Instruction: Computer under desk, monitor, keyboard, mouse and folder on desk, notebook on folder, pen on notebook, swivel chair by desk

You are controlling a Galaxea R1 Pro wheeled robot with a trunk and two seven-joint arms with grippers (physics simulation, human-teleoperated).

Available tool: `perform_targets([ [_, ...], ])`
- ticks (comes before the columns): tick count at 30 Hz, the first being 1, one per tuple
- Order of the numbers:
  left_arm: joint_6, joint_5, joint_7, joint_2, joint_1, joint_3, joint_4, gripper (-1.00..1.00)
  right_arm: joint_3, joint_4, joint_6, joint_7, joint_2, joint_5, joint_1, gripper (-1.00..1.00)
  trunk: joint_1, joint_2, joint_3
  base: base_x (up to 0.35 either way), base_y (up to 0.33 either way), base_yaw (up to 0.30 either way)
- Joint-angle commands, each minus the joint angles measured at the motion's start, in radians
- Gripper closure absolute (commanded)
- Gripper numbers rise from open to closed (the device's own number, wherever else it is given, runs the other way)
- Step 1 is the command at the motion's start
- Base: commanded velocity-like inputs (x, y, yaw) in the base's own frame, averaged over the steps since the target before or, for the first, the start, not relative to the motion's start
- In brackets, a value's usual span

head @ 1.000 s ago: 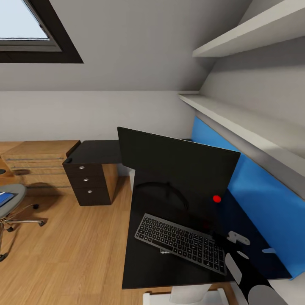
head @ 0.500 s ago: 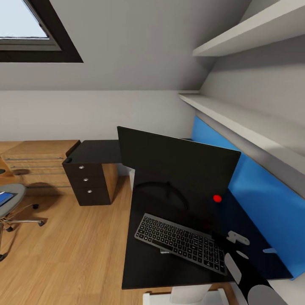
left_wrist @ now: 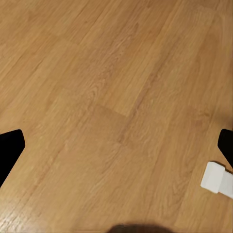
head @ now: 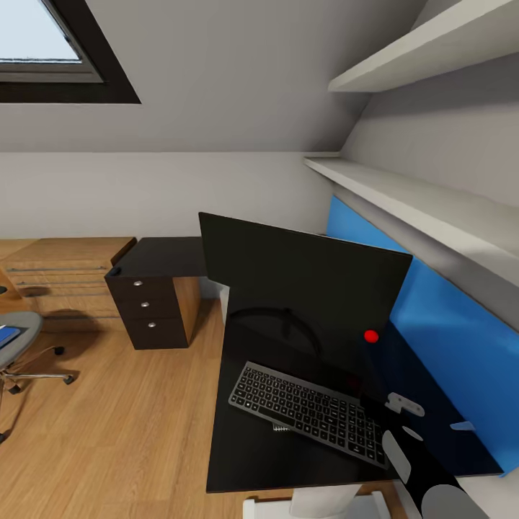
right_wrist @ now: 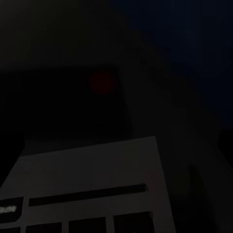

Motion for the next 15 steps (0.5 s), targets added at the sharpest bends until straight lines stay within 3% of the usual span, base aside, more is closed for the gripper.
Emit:
perform_targets([
  [1, -0.004, 0.005, 0.009, 0.000, -0.001, -0.009, 0.000, -1.00, 0.002, 0.000, -0.002, -0.002, 0.000, -0.010, -0.001, -1.00, 0.004, -0.008, -0.005, 0.000, 0.000, 0.000],
  [15, -0.004, 0.005, 0.011, -0.001, -0.001, -0.008, 0.002, -1.00, 0.002, 0.000, -0.002, -0.002, 0.000, -0.010, -0.001, -1.00, 0.058, -0.106, -0.048, 0.000, 0.000, 0.000],
])
